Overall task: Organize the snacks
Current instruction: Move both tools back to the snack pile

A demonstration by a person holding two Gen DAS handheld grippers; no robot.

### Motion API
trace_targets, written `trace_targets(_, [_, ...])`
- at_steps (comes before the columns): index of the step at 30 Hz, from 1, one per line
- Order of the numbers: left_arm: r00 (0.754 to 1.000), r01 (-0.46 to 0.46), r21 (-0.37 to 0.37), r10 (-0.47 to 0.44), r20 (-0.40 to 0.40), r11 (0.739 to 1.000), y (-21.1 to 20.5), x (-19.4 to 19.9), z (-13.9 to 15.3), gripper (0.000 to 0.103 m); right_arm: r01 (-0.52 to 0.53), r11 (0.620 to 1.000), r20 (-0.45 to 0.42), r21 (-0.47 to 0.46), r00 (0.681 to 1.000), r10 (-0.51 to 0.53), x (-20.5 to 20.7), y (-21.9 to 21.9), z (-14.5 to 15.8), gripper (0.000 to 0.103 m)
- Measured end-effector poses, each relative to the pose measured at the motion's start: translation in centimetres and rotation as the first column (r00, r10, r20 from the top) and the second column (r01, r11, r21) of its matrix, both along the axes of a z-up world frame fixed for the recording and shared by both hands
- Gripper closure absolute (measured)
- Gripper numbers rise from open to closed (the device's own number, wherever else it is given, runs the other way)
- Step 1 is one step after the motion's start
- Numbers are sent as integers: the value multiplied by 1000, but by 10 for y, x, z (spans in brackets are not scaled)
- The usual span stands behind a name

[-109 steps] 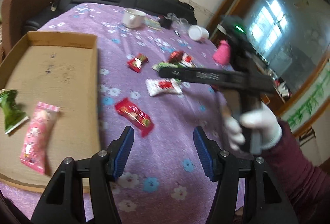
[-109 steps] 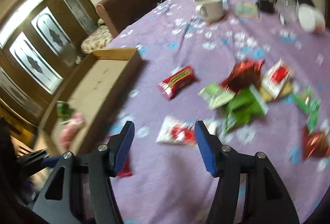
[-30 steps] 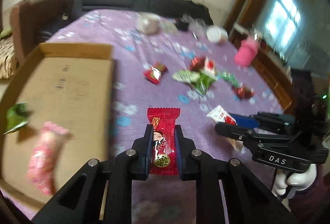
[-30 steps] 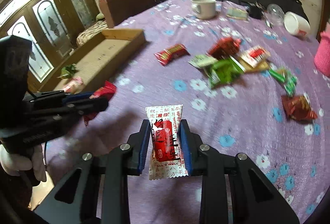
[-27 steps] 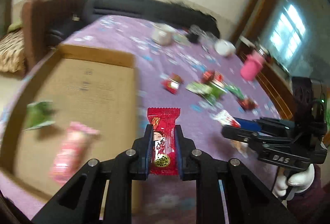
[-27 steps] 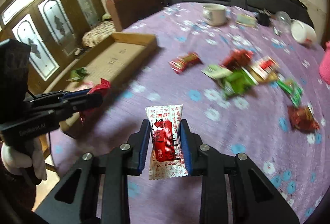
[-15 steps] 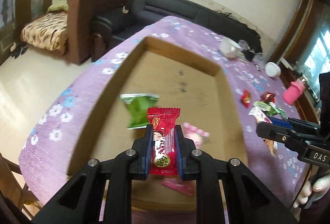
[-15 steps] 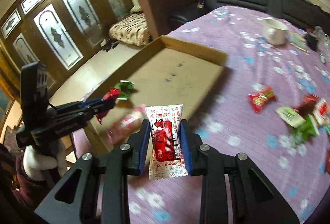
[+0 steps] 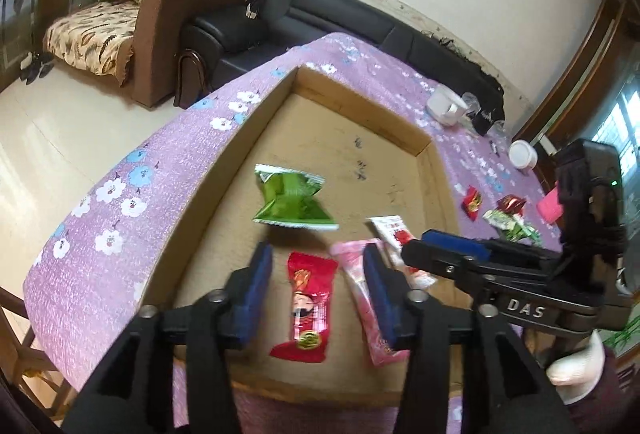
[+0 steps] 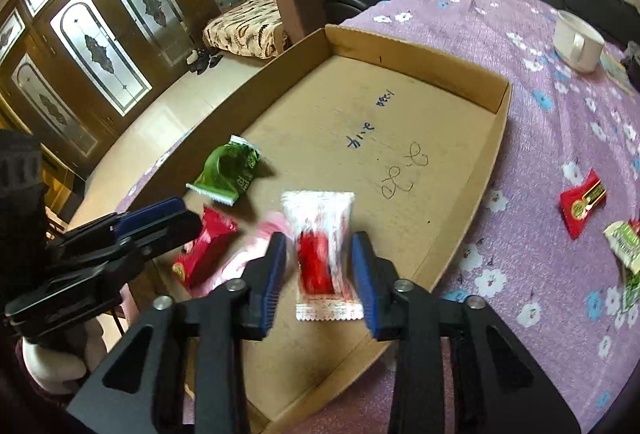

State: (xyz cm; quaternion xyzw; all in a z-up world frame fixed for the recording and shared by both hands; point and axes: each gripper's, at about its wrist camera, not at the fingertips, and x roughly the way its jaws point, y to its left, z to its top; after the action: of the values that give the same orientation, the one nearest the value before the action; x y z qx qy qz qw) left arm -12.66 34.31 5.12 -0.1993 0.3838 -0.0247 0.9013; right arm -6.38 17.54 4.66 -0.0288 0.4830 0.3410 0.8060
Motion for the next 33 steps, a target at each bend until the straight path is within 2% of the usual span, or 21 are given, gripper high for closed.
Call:
trace_targets(2, [1000, 3, -25, -3, 23, 1000, -4, -4, 7, 49, 8, 1000, 28, 19, 1000, -8, -3, -7, 9, 63])
trace_targets(4, [999, 8, -70, -5, 43, 998, -7, -7, 12, 41, 22, 999, 82, 38, 996, -25, -8, -22, 26, 61])
trace_targets(7, [997, 29, -123, -19, 80, 992, -14, -12, 24, 31, 72, 996, 185, 57, 979, -82, -22, -55, 54, 51])
trace_targets(10, [983, 113, -179, -84, 162, 977, -30, -18, 35, 28, 165, 983, 330, 75, 927, -180, -37, -106, 82, 37])
trace_targets(12, [972, 169, -178, -134, 193, 969, -45, -19, 41, 28, 243, 965, 423, 97, 868, -261, -47, -144, 96, 14])
trace_targets(14, [967, 199, -148, -170, 189, 969, -63, -16, 43, 28, 304, 944, 465, 131, 822, -329, -49, -179, 99, 12])
trace_targets(15, [963, 220, -128, -195, 185, 967, -75, -13, 44, 28, 348, 928, 454, 133, 811, -369, -47, -198, 98, 12])
trace_targets(16, [960, 234, -117, -211, 182, 965, -81, -12, 44, 28, 385, 914, 418, 129, 815, -402, -41, -214, 95, 12])
trace_targets(19, [956, 266, -59, -256, 142, 962, -109, -1, 40, 28, 443, 883, 259, 156, 844, -469, -24, -257, 79, 12])
trace_targets(21, [952, 288, -39, -281, 121, 957, -124, 5, 39, 28, 459, 875, 197, 156, 853, -483, -16, -271, 64, 13])
trace_targets(22, [950, 297, -29, -292, 112, 954, -131, 8, 37, 28, 464, 873, 179, 150, 856, -486, -13, -274, 57, 14])
trace_targets(24, [946, 311, -10, -309, 93, 950, -143, 14, 33, 28, 468, 873, 123, 138, 866, -484, -6, -278, 41, 26])
trace_targets(26, [942, 327, 14, -327, 74, 945, -154, 18, 32, 28, 475, 870, 68, 131, 871, -486, 5, -278, 26, 30])
trace_targets(33, [932, 362, 109, -362, -12, 926, -182, 75, 25, 28, 552, 828, 0, 98, 832, -555, 45, -267, -8, 30])
